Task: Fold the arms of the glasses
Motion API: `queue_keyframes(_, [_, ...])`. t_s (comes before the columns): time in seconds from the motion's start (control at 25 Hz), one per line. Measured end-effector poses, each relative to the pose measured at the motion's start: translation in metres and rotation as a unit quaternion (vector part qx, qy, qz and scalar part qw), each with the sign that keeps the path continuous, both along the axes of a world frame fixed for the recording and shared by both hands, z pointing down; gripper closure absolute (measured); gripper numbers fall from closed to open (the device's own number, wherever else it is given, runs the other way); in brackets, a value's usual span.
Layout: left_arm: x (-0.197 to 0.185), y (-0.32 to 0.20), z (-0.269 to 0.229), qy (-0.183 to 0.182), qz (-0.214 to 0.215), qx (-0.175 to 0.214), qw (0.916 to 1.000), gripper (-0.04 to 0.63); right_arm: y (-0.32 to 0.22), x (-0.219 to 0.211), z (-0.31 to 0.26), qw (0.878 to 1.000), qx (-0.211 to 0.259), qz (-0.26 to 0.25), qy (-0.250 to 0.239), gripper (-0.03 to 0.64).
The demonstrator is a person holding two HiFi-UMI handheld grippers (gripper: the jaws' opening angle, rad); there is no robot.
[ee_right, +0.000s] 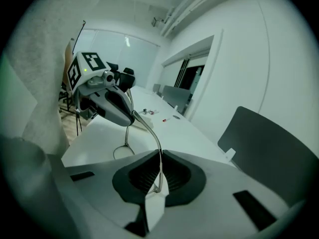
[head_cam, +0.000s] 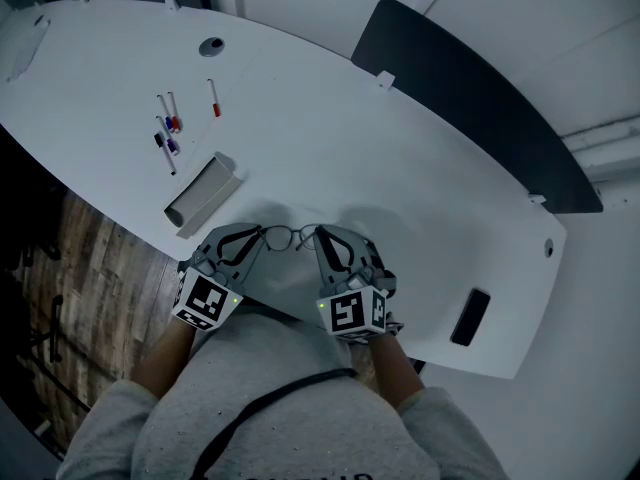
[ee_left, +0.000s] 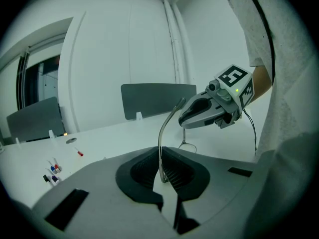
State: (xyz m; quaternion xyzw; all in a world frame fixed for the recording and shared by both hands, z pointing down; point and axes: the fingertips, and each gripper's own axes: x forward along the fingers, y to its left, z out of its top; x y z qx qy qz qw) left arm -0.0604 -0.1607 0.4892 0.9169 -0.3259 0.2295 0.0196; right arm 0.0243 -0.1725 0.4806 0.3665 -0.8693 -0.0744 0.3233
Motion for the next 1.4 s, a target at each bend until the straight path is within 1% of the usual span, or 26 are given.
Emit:
queue_keyframes(0.2, [-0.002, 0.002, -0.002, 0.002, -0.003, 0.003, 1.0000, 0.566, -0.001, -0.013, 0.006, 0.998, 0.001, -0.022, 0.053, 0.588])
queue_keyframes(0.36, [-0.005, 0.003, 0.001, 0.007, -0.008, 0.001, 0.9999, 0.566, -0.001, -0.023, 0.012, 0.995, 0.005, -0.042, 0.095, 0.588])
queue_keyframes(0.56, [-0.007, 0.002, 0.002, 0.009, -0.008, -0.002, 0.9999, 0.566, 0.007, -0.035, 0.027, 0.983, 0.012, -0.093, 0.156, 0.592])
queue_keyframes(0.68, [-0.007, 0.002, 0.001, 0.009, -0.008, -0.001, 0.9999, 0.566, 0.011, -0.042, 0.036, 0.976, 0.017, -0.116, 0.183, 0.592])
queue_keyframes(0.96, [-0.004, 0.003, 0.000, 0.009, -0.005, 0.001, 1.0000, 0.566, 0.012, -0.047, 0.050, 0.967, 0.018, -0.136, 0.215, 0.592])
queue_keyframes(1.4, [-0.006, 0.003, 0.001, 0.003, 0.005, 0.005, 1.0000, 0.566, 0.010, -0.053, 0.068, 0.945, 0.032, -0.174, 0.275, 0.592])
